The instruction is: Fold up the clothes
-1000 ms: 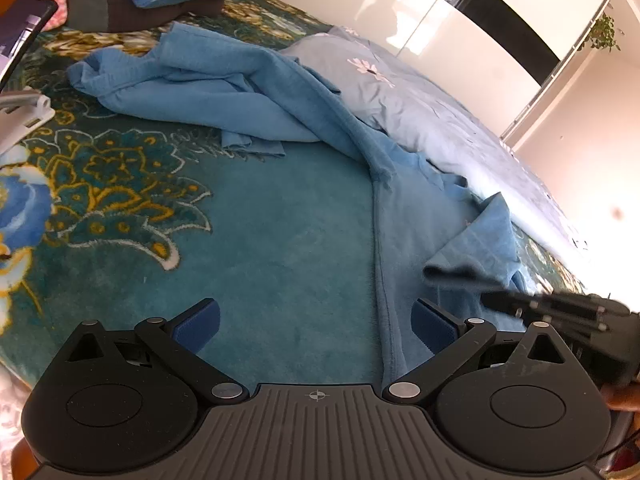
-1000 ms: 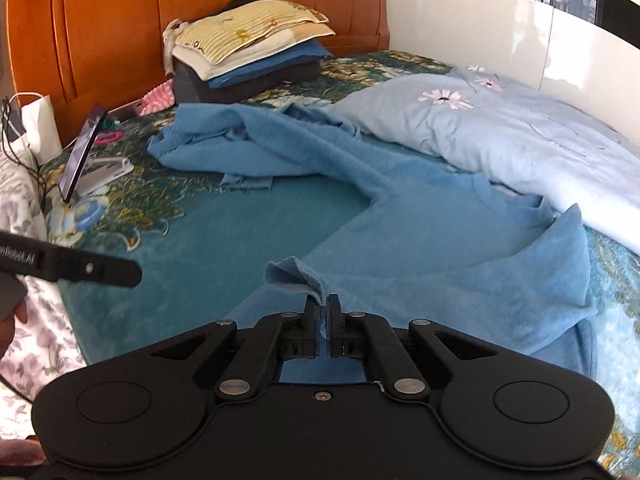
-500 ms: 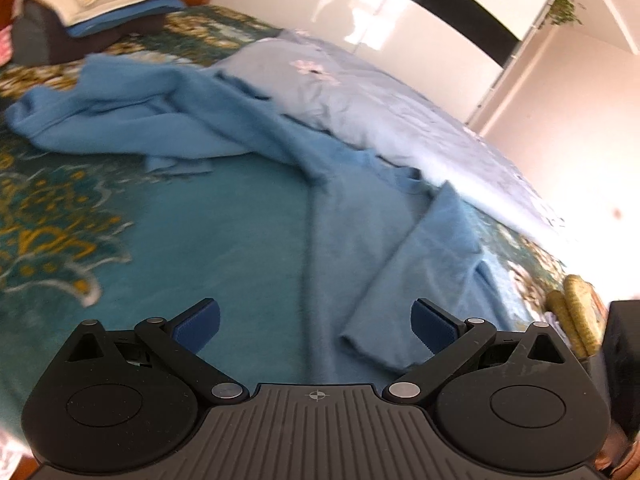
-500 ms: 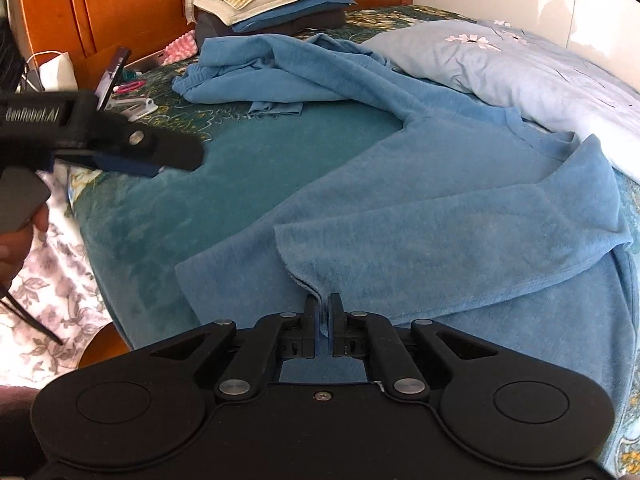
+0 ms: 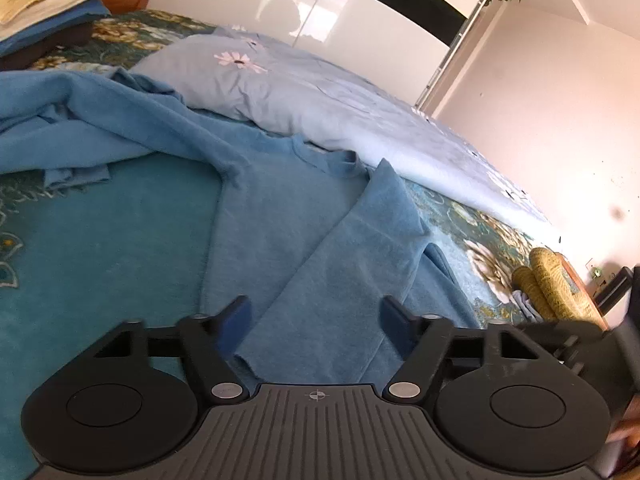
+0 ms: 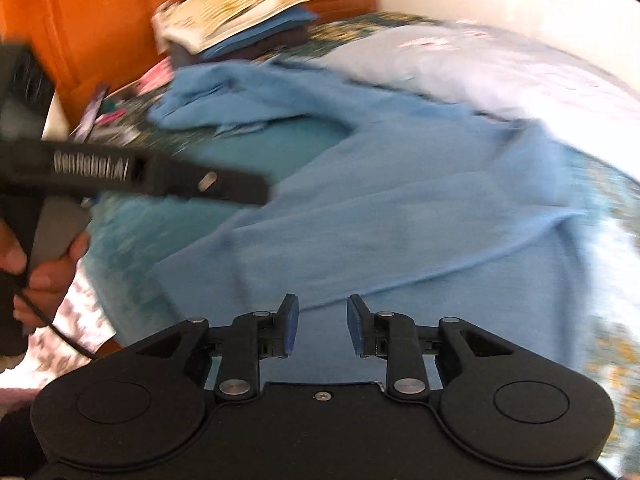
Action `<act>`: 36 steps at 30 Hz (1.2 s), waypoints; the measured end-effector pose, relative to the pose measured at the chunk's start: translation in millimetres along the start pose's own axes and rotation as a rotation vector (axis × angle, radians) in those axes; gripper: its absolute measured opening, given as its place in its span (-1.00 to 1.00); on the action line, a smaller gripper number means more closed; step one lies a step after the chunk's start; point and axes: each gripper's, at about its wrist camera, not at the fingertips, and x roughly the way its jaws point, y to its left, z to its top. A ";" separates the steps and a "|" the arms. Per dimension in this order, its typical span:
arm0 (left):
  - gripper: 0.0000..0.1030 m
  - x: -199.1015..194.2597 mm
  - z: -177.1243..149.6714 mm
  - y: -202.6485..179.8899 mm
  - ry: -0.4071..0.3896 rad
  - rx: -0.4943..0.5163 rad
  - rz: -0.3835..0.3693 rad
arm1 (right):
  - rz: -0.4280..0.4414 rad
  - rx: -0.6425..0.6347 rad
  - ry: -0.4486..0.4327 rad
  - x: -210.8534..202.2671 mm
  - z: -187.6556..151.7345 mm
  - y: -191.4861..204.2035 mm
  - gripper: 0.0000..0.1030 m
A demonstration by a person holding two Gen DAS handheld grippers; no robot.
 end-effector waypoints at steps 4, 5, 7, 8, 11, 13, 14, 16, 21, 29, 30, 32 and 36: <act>-0.19 14.4 -4.7 -11.1 0.012 0.038 -0.023 | -0.099 0.091 -0.087 -24.1 16.4 -44.9 -0.33; -0.26 18.6 -6.2 -14.7 0.018 0.054 -0.030 | -0.121 0.115 -0.114 -28.1 22.8 -57.6 -0.31; -0.41 28.3 -11.6 -19.4 0.042 0.078 -0.034 | -0.168 0.157 -0.157 -31.5 37.9 -81.0 -0.30; -0.44 33.2 -14.4 -21.8 0.054 0.091 -0.036 | -0.190 0.174 -0.174 -31.1 46.1 -91.8 -0.30; -0.50 43.8 -22.2 -20.1 0.091 0.092 -0.042 | -0.233 0.211 -0.225 -26.1 75.0 -121.5 -0.29; -0.50 46.3 -26.2 -17.9 0.095 0.092 -0.042 | -0.230 0.234 -0.246 -16.9 92.9 -139.5 -0.28; -0.50 47.4 -28.3 -16.9 0.097 0.092 -0.041 | -0.215 0.252 -0.251 -10.8 101.0 -148.6 -0.28; -0.50 49.8 -32.3 -14.7 0.100 0.092 -0.041 | -0.184 0.300 -0.239 4.8 116.1 -165.5 -0.29; -0.51 49.0 -35.2 -12.7 0.096 0.097 -0.045 | -0.198 0.449 -0.121 58.6 146.4 -203.1 -0.48; -0.51 47.8 -39.3 -9.2 0.077 0.105 -0.065 | -0.227 0.671 -0.026 125.2 163.8 -240.2 -0.62; -0.51 47.7 -39.4 -9.0 0.077 0.104 -0.066 | -0.241 0.691 -0.020 131.1 166.3 -242.7 -0.60; -0.51 47.6 -39.3 -7.8 0.076 0.098 -0.071 | -0.262 0.729 -0.009 140.4 170.1 -248.1 -0.57; -0.51 47.4 -39.5 -4.9 0.074 0.081 -0.082 | -0.254 0.786 0.016 153.9 174.5 -258.1 -0.52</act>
